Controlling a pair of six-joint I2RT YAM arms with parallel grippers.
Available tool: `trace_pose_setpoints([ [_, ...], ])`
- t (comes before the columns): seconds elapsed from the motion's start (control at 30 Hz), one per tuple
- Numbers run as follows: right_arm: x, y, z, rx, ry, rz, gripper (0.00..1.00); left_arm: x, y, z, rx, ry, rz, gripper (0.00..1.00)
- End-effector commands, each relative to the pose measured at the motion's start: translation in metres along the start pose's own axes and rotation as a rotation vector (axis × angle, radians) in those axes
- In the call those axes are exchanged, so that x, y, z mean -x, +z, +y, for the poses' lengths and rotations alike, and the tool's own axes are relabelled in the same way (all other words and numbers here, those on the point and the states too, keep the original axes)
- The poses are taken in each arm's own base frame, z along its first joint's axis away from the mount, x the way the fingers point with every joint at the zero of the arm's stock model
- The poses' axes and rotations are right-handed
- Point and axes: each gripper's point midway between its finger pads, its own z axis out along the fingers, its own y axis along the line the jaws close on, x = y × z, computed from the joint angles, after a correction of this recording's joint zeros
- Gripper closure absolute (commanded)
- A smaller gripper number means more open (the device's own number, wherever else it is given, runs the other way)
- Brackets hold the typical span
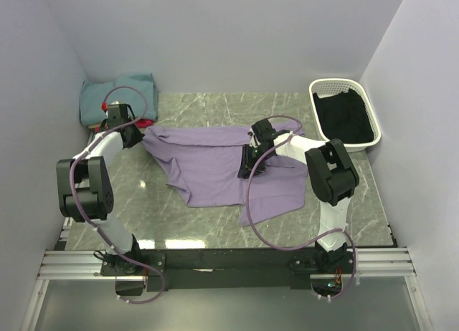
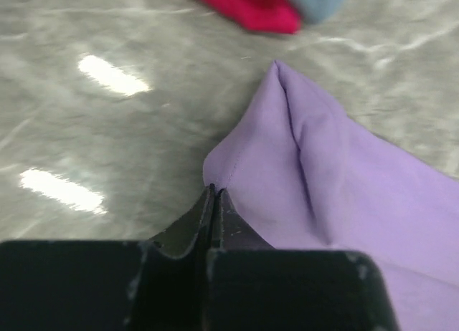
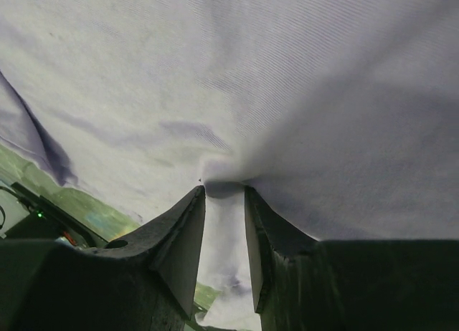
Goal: Fold and stack the t-shirts
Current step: Fold the tshirt
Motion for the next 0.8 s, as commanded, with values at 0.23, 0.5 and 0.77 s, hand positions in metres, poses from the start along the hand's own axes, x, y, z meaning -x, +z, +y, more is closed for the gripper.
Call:
trace_pose_setpoints([
  [0.23,-0.037,0.025,-0.123,-0.47,0.001,0.073,0.62,-0.007,-0.003,0.098,0.548,0.076,0.03,0.76],
  [0.5,-0.034,0.024,-0.117,-0.436,-0.014,0.056,0.63,0.009,-0.045,0.022,0.168,-0.026,-0.039,0.23],
  [0.77,-0.033,0.023,-0.113,-0.413,-0.023,0.05,0.63,-0.065,-0.103,-0.071,-0.23,0.036,0.097,0.19],
])
